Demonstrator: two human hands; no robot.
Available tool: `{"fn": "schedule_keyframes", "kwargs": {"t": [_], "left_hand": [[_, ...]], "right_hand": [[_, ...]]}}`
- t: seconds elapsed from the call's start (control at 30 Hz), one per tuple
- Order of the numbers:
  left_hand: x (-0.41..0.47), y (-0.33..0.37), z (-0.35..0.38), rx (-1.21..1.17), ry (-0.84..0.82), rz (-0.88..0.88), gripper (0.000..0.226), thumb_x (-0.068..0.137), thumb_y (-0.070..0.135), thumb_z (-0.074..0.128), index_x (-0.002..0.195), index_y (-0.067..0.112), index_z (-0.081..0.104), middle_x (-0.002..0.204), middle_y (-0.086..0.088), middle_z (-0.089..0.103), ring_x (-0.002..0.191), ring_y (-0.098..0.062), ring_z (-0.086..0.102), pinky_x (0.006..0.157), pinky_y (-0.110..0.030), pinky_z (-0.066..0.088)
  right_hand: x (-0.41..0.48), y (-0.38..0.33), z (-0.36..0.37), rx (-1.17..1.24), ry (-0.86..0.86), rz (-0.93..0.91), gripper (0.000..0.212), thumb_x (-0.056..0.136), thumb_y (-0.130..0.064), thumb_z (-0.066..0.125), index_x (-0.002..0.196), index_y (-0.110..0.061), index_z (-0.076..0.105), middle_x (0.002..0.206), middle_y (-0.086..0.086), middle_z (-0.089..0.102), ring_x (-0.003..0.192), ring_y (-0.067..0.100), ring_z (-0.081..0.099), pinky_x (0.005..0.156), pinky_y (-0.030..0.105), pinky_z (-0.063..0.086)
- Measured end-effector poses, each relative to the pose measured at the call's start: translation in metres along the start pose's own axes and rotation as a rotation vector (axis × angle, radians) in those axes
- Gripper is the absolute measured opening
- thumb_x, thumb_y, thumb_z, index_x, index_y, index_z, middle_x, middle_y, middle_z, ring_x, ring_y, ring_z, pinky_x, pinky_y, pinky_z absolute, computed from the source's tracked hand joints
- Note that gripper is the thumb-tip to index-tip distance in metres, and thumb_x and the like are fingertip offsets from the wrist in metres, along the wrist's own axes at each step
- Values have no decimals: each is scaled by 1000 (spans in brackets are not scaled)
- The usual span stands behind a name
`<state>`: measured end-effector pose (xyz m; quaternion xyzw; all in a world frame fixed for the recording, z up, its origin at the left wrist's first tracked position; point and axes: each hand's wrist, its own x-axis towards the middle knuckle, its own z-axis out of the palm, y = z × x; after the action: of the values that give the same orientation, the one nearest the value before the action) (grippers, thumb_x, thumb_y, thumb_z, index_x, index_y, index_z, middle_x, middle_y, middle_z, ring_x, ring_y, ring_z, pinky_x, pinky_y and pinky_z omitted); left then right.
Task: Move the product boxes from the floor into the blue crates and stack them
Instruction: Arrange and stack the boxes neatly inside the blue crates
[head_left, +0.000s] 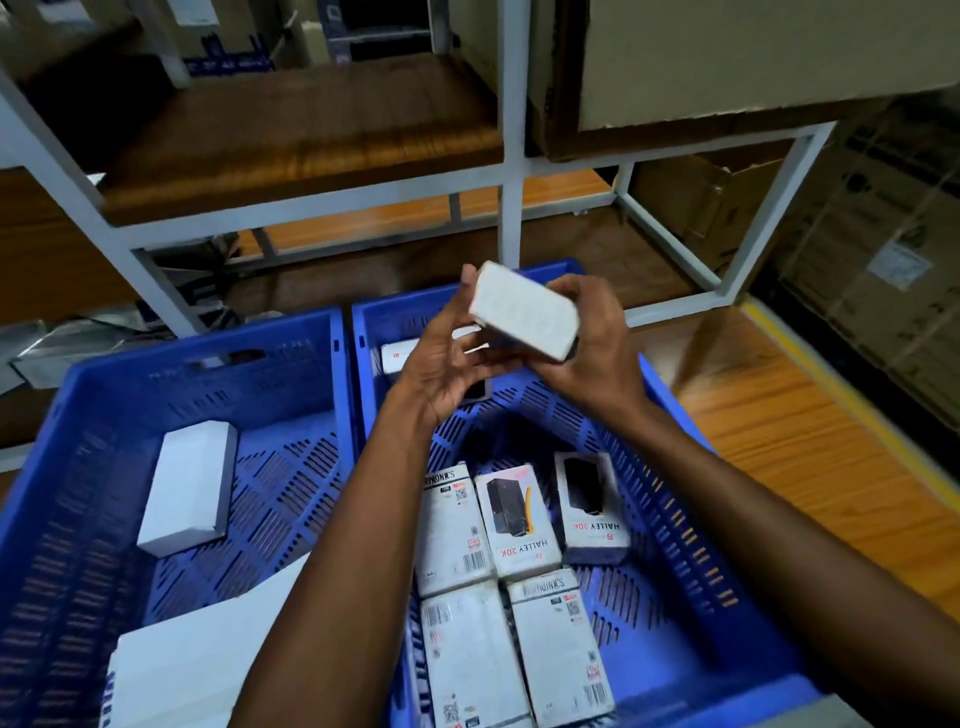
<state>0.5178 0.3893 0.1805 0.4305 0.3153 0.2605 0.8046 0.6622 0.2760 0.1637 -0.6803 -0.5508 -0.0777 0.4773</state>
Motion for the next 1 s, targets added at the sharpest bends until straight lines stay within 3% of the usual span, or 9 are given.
{"fn": "schedule_keyframes", "kwargs": {"t": [0.07,0.17,0.27,0.33,0.4,0.57,0.67,0.83,1.0], "left_hand": [[2,-2,-2,73,53,32,72,72,54,81,123,4,67,118,-20,72,109,-36,71,87,-57,59],[4,-1,-6,23,158,56,56,71,34,79,117,4,72,102,-13,73,86,-26,70,73,-36,60],[8,1,-11,-2,195,75,67,56,26,70,117,0,69,98,-14,70,75,-24,63,59,-26,53],[11,1,-12,-13,168,108,72,49,27,67,117,2,67,104,-20,66,78,-29,62,62,-29,54],[12,1,-11,47,114,166,57,49,26,66,104,13,70,103,-19,65,83,-30,61,72,-35,52],[10,-2,2,278,-97,177,46,60,11,64,103,17,74,102,-9,72,93,-26,63,80,-37,49],[13,-8,0,476,-110,255,40,72,-11,70,107,8,74,100,-3,73,90,-14,69,76,-27,55],[24,-20,-4,670,8,342,35,76,-12,79,102,12,77,111,-3,73,94,-14,72,79,-29,60],[27,-20,-1,724,27,322,51,82,-28,53,123,-1,69,127,-2,58,118,-17,61,101,-20,50]], "right_hand": [[0,-5,6,-98,-99,-113,71,68,-27,84,130,-15,51,121,11,54,111,32,52,75,51,53],[-4,-10,7,-103,-328,-179,80,69,-38,88,138,-22,52,135,9,44,123,29,39,87,49,54],[-9,-12,5,-47,-404,-260,67,77,-50,85,135,-25,60,140,7,42,129,26,38,99,42,49],[-8,-15,4,73,-256,-147,59,84,-44,81,134,-23,61,137,6,42,127,24,42,96,38,54],[-2,-11,2,171,-127,51,58,87,-40,78,138,-24,56,137,2,41,125,22,47,82,30,60],[4,11,-8,602,-389,553,64,88,-27,80,144,-29,50,116,1,70,96,15,69,58,38,54],[2,21,-12,493,-426,605,66,85,-16,83,142,-29,53,112,2,73,99,20,72,57,32,56],[1,31,-1,-20,-419,293,71,77,-18,83,138,-25,47,126,4,65,112,24,64,95,41,53],[12,28,21,-198,-309,292,68,78,0,69,139,-17,44,127,22,52,107,47,59,84,46,51]]}}
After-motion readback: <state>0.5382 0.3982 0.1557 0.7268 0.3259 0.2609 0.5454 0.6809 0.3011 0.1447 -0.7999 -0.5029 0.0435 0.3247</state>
